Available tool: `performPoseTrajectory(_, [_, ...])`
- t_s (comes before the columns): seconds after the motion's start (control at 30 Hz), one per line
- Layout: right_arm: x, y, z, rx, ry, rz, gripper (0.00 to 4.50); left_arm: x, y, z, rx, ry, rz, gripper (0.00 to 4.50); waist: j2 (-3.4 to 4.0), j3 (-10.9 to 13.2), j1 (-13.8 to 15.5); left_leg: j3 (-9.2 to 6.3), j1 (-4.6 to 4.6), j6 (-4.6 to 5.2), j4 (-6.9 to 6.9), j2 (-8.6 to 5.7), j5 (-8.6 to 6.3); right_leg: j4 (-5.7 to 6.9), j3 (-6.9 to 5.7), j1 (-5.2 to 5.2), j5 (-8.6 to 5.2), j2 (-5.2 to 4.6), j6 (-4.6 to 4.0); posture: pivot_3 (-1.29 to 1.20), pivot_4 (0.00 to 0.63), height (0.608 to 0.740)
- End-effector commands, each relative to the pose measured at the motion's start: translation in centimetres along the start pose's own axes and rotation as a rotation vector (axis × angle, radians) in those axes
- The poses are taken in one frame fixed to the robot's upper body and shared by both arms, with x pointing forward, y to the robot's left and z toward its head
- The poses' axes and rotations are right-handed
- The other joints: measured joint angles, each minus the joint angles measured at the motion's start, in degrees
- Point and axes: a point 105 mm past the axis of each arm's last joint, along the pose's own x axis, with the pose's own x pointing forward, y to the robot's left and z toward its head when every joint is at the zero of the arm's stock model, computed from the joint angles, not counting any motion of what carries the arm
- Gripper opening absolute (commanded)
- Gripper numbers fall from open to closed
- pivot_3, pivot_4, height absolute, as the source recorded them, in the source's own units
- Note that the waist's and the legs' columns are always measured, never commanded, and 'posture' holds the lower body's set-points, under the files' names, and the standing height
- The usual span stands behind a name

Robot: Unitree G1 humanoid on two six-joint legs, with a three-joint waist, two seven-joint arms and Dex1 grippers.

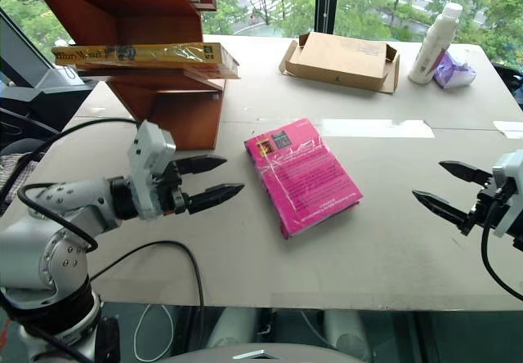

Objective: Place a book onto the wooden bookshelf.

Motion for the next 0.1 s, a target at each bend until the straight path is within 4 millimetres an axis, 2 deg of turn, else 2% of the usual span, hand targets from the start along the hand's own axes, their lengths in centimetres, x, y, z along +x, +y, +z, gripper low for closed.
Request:
performPoseTrajectory(0.03, [-2.25, -0.87, -0.36, -0.044, 0.052, -0.041, 4.5, -2.09, 1.6, -1.46, 0.031, 0.002, 0.091, 3.96, -0.12, -0.04, 0.26, -0.01, 0.04, 0.0, 0.0, 0.0, 0.0, -0.03, -0.04, 0.05, -0.01, -0.05, 0.0, 0.0, 0.15, 0.74])
performPoseTrajectory(0.1, [-2.87, -1.21, -1.01, -0.055, 0.094, -0.057, 4.5, -2.38, 1.6, -2.4, 0.007, 0.01, 0.086, 3.96, -0.14, -0.04, 0.41, -0.04, 0.01, 0.01, 0.02, -0.01, 0.0, -0.11, -0.09, 0.06, -0.03, -0.22, 0.04, 0.0, 0.15, 0.74])
